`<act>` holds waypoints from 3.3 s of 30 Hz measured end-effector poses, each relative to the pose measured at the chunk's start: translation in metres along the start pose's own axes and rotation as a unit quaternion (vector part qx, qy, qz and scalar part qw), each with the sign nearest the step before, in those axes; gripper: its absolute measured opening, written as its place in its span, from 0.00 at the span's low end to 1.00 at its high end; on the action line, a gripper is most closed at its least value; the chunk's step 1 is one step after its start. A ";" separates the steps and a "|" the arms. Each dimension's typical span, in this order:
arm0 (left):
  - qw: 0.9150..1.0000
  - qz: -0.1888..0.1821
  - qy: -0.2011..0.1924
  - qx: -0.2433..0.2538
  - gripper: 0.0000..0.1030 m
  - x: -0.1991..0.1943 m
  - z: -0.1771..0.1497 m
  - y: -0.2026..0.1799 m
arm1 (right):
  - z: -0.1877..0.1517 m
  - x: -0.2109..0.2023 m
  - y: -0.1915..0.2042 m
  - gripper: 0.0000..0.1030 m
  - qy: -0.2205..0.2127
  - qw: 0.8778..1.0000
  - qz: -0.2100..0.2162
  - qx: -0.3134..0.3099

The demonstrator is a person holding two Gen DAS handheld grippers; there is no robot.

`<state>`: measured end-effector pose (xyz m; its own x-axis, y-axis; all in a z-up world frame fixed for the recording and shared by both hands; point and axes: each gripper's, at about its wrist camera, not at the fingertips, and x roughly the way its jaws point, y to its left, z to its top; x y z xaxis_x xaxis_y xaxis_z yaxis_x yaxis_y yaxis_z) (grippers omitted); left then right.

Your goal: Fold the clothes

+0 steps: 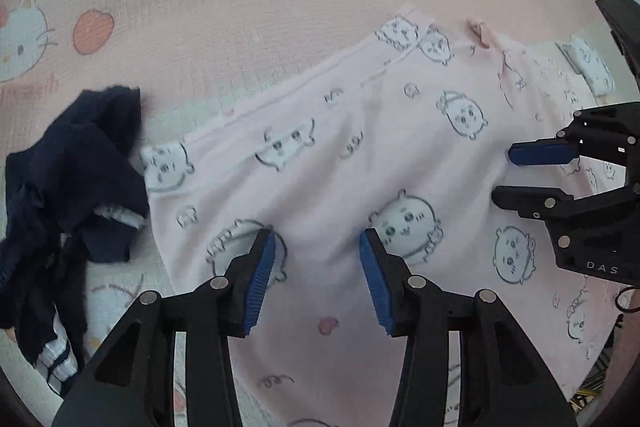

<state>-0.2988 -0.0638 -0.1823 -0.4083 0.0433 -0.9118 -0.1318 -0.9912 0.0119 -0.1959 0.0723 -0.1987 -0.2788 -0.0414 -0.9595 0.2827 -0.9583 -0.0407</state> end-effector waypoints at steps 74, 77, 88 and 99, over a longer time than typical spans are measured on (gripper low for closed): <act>0.990 -0.014 0.137 0.017 0.64 -0.037 -0.099 -0.280 | -0.260 -0.072 -0.146 0.46 0.011 0.948 0.006 0.318; 0.991 -0.033 0.130 -0.013 0.64 -0.044 -0.101 -0.268 | -0.257 -0.067 -0.143 0.45 0.043 0.950 -0.073 0.301; 0.998 -0.049 0.045 -0.002 0.64 -0.020 -0.030 -0.234 | -0.183 -0.059 -0.142 0.46 -0.023 0.981 -0.076 0.176; 0.998 -0.041 0.027 -0.025 0.65 -0.012 -0.007 -0.202 | -0.216 -0.057 -0.206 0.50 0.011 0.949 -0.169 0.267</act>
<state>-0.2608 0.1354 -0.1762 -0.3480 0.1188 -0.9299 -0.1161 -0.9898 -0.0829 -0.0399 0.3330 -0.1961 -0.2493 0.2945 -0.9226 -0.3256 -0.9227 -0.2066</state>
